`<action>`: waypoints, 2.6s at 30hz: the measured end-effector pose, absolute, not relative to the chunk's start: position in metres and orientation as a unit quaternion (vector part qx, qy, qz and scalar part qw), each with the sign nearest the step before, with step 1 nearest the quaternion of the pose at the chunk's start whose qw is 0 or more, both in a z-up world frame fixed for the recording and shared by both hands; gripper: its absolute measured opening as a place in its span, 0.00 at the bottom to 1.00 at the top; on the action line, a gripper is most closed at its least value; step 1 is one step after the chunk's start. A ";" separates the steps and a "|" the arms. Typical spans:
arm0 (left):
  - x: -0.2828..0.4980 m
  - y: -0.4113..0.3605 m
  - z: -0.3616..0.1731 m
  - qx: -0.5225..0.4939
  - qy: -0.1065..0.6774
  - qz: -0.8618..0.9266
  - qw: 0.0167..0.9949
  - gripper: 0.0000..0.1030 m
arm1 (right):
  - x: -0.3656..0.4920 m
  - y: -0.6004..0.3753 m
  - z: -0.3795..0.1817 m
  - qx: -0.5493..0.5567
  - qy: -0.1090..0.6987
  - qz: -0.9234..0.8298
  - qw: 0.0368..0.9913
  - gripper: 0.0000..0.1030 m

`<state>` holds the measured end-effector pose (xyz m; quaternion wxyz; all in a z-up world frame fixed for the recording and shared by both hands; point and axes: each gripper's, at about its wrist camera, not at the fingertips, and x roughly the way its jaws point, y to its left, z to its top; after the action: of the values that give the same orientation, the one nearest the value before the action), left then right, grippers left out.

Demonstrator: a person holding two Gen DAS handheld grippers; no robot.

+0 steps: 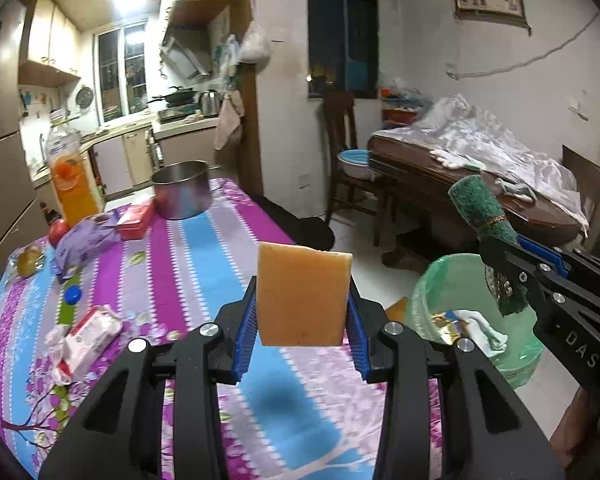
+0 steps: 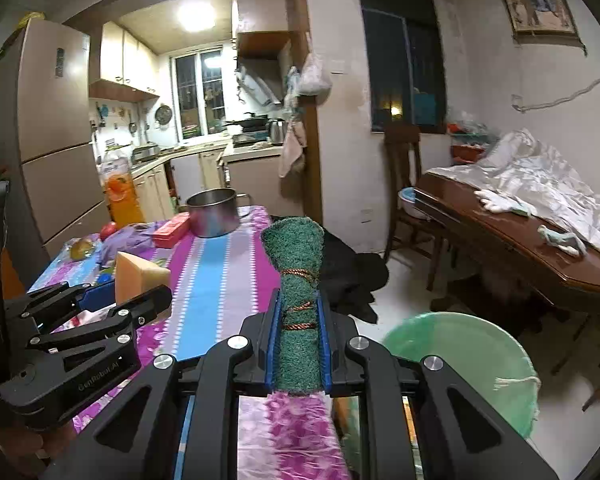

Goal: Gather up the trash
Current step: 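Carry the yellow sponge and green rolled cloth in both grippers over the green basin, then open both grippers to drop the sponge and rolled cloth into the basin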

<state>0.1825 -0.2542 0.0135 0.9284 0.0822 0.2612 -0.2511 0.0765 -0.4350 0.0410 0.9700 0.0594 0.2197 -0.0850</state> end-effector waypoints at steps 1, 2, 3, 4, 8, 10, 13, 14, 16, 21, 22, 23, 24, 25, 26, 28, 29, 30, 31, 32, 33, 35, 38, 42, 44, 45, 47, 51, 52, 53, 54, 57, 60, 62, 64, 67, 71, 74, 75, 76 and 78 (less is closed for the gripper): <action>0.182 -0.259 0.014 0.084 0.261 -0.253 0.928 0.36 | 0.074 -0.442 0.040 0.061 0.219 -0.089 0.970 0.16; 0.180 -0.264 0.013 0.086 0.261 -0.256 0.927 0.36 | 0.071 -0.447 0.039 0.063 0.219 -0.092 0.969 0.16; 0.179 -0.270 0.013 0.087 0.260 -0.259 0.926 0.36 | 0.069 -0.453 0.039 0.064 0.219 -0.096 0.969 0.16; 0.177 -0.276 0.013 0.088 0.260 -0.262 0.925 0.36 | 0.067 -0.459 0.038 0.066 0.219 -0.099 0.969 0.16; 0.172 -0.297 0.013 0.097 0.258 -0.275 0.921 0.36 | 0.060 -0.479 0.035 0.069 0.222 -0.112 0.966 0.16; 0.169 -0.309 0.013 0.103 0.258 -0.282 0.918 0.36 | 0.057 -0.492 0.033 0.069 0.226 -0.121 0.964 0.16; 0.166 -0.327 0.011 0.111 0.261 -0.296 0.912 0.36 | 0.052 -0.514 0.028 0.075 0.237 -0.132 0.959 0.16; 0.166 -0.332 0.011 0.113 0.262 -0.299 0.910 0.36 | 0.051 -0.523 0.027 0.077 0.243 -0.137 0.957 0.16; 0.166 -0.347 0.009 0.121 0.269 -0.311 0.904 0.36 | 0.049 -0.540 0.024 0.083 0.256 -0.146 0.952 0.16; 0.168 -0.383 -0.001 0.138 0.299 -0.338 0.882 0.36 | 0.057 -0.591 0.011 0.105 0.313 -0.158 0.931 0.16; 0.170 -0.391 -0.004 0.141 0.308 -0.343 0.876 0.36 | 0.060 -0.600 0.007 0.110 0.326 -0.156 0.926 0.16; 0.171 -0.396 -0.006 0.144 0.315 -0.348 0.871 0.36 | 0.063 -0.610 0.002 0.115 0.342 -0.155 0.920 0.16; 0.173 -0.404 -0.010 0.149 0.326 -0.353 0.864 0.36 | 0.067 -0.620 -0.003 0.117 0.359 -0.155 0.913 0.16; 0.174 -0.412 -0.013 0.153 0.336 -0.357 0.858 0.36 | 0.069 -0.626 -0.007 0.121 0.370 -0.154 0.908 0.16; 0.176 -0.418 -0.017 0.157 0.346 -0.360 0.852 0.36 | 0.072 -0.635 -0.012 0.127 0.384 -0.152 0.902 0.16; 0.177 -0.431 -0.025 0.164 0.366 -0.368 0.839 0.36 | 0.079 -0.646 -0.024 0.137 0.408 -0.146 0.891 0.16; 0.179 -0.436 -0.030 0.167 0.377 -0.370 0.832 0.36 | 0.082 -0.651 -0.028 0.143 0.416 -0.143 0.887 0.16; 0.180 -0.442 -0.034 0.169 0.386 -0.372 0.827 0.36 | 0.084 -0.654 -0.032 0.146 0.423 -0.143 0.883 0.16; 0.181 -0.446 -0.039 0.171 0.396 -0.376 0.820 0.36 | 0.087 -0.657 -0.036 0.147 0.431 -0.141 0.879 0.16; 0.182 -0.451 -0.043 0.174 0.405 -0.379 0.814 0.36 | 0.090 -0.660 -0.040 0.149 0.438 -0.139 0.876 0.16; 0.182 -0.455 -0.046 0.176 0.409 -0.379 0.811 0.36 | 0.093 -0.662 -0.044 0.150 0.442 -0.137 0.874 0.16; 0.184 -0.462 -0.054 0.179 0.422 -0.379 0.804 0.36 | 0.098 -0.668 -0.050 0.149 0.453 -0.137 0.868 0.16; 0.186 -0.465 -0.061 0.183 0.429 -0.375 0.801 0.36 | 0.101 -0.676 -0.059 0.151 0.465 -0.141 0.861 0.16; 0.189 -0.465 -0.066 0.188 0.434 -0.370 0.799 0.36 | 0.101 -0.681 -0.063 0.148 0.473 -0.146 0.856 0.16; 0.192 -0.465 -0.066 0.186 0.437 -0.367 0.800 0.36 | 0.100 -0.684 -0.065 0.147 0.475 -0.149 0.855 0.16; 0.194 -0.465 -0.067 0.186 0.439 -0.364 0.800 0.36 | 0.100 -0.686 -0.066 0.147 0.476 -0.149 0.854 0.16; 0.196 -0.465 -0.068 0.185 0.441 -0.362 0.800 0.36 | 0.100 -0.686 -0.069 0.147 0.478 -0.151 0.853 0.16; 0.197 -0.466 -0.069 0.189 0.442 -0.358 0.800 0.36 | 0.099 -0.686 -0.072 0.146 0.480 -0.153 0.851 0.16; 0.198 -0.466 -0.070 0.189 0.443 -0.358 0.800 0.36 | 0.099 -0.685 -0.072 0.146 0.480 -0.152 0.851 0.16; 0.198 -0.467 -0.070 0.189 0.443 -0.358 0.800 0.36 | 0.099 -0.685 -0.072 0.146 0.480 -0.152 0.852 0.16; 0.198 -0.467 -0.071 0.190 0.444 -0.358 0.799 0.36 | 0.099 -0.686 -0.072 0.146 0.480 -0.152 0.852 0.16; 0.198 -0.467 -0.071 0.190 0.444 -0.357 0.799 0.36 | 0.099 -0.685 -0.071 0.144 0.478 -0.152 0.853 0.16; 0.199 -0.468 -0.072 0.190 0.444 -0.357 0.799 0.36 | 0.099 -0.685 -0.071 0.144 0.478 -0.152 0.853 0.16; 0.199 -0.469 -0.072 0.190 0.445 -0.358 0.799 0.36 | 0.099 -0.685 -0.072 0.144 0.477 -0.153 0.853 0.16; 0.199 -0.470 -0.073 0.190 0.446 -0.357 0.799 0.36 | 0.099 -0.685 -0.071 0.145 0.477 -0.152 0.854 0.16; 0.199 -0.471 -0.075 0.191 0.446 -0.356 0.799 0.36 | 0.100 -0.684 -0.071 0.144 0.475 -0.152 0.855 0.16; 0.200 -0.472 -0.076 0.188 0.447 -0.354 0.800 0.37 | 0.101 -0.683 -0.069 0.143 0.472 -0.150 0.857 0.18; 0.201 -0.471 -0.075 0.187 0.444 -0.352 0.803 0.53 | 0.101 -0.680 -0.066 0.141 0.465 -0.152 0.861 0.32; 0.201 -0.471 -0.074 0.187 0.442 -0.351 0.804 0.63 | 0.100 -0.681 -0.065 0.141 0.462 -0.153 0.862 0.46; 0.200 -0.470 -0.073 0.186 0.439 -0.351 0.806 0.69 | 0.100 -0.681 -0.064 0.139 0.458 -0.155 0.864 0.55; 0.201 -0.469 -0.072 0.184 0.436 -0.351 0.808 0.73 | 0.099 -0.682 -0.062 0.141 0.454 -0.159 0.865 0.58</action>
<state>0.2011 -0.4691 -0.0717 0.8083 0.1841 0.4358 -0.3506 0.0986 -0.6821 -0.0621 0.8652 0.1409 0.4543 -0.1587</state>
